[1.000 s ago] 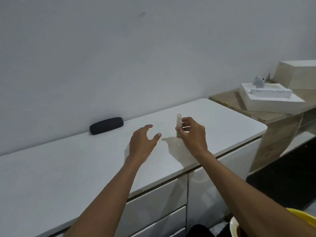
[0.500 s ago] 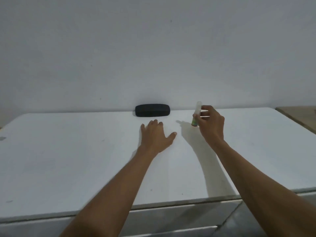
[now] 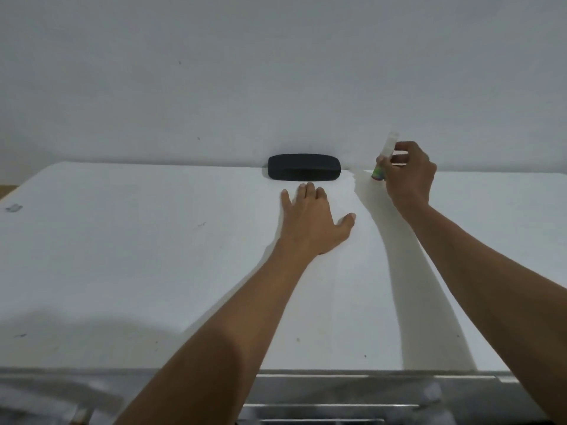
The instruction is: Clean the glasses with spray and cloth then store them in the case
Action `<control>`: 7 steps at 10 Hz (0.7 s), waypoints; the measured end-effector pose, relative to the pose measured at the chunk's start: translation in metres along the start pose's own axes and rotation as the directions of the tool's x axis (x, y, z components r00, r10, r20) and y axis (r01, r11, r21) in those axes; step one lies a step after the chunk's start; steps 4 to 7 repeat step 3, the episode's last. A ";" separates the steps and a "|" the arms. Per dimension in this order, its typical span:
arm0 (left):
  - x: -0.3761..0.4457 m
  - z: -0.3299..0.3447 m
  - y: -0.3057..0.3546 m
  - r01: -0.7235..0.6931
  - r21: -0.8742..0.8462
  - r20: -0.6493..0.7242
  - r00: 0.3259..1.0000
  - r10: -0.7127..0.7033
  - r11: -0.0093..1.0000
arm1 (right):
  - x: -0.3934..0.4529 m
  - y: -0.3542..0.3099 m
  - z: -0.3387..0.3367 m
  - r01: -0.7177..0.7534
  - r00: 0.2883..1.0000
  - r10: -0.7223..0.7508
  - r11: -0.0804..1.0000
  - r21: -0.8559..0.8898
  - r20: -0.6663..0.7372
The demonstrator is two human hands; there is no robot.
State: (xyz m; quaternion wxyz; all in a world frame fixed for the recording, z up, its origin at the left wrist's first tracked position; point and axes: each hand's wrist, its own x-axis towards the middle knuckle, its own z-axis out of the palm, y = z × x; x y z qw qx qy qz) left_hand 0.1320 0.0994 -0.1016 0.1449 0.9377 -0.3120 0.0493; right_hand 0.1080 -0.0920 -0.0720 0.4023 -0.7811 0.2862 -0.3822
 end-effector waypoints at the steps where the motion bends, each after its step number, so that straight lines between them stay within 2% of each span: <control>1: 0.001 0.000 0.000 0.003 0.003 -0.005 1.000 -0.003 1.000 | 0.000 0.003 0.002 -0.015 1.000 0.015 1.000 -0.005 0.004; 3: -0.001 0.000 0.000 -0.002 0.005 -0.014 1.000 0.002 1.000 | -0.002 -0.003 -0.003 -0.073 0.997 0.073 0.997 -0.024 0.022; 7: -0.001 0.000 0.000 -0.002 0.005 -0.014 1.000 0.002 1.000 | -0.002 -0.003 -0.003 -0.073 0.997 0.073 0.997 -0.024 0.022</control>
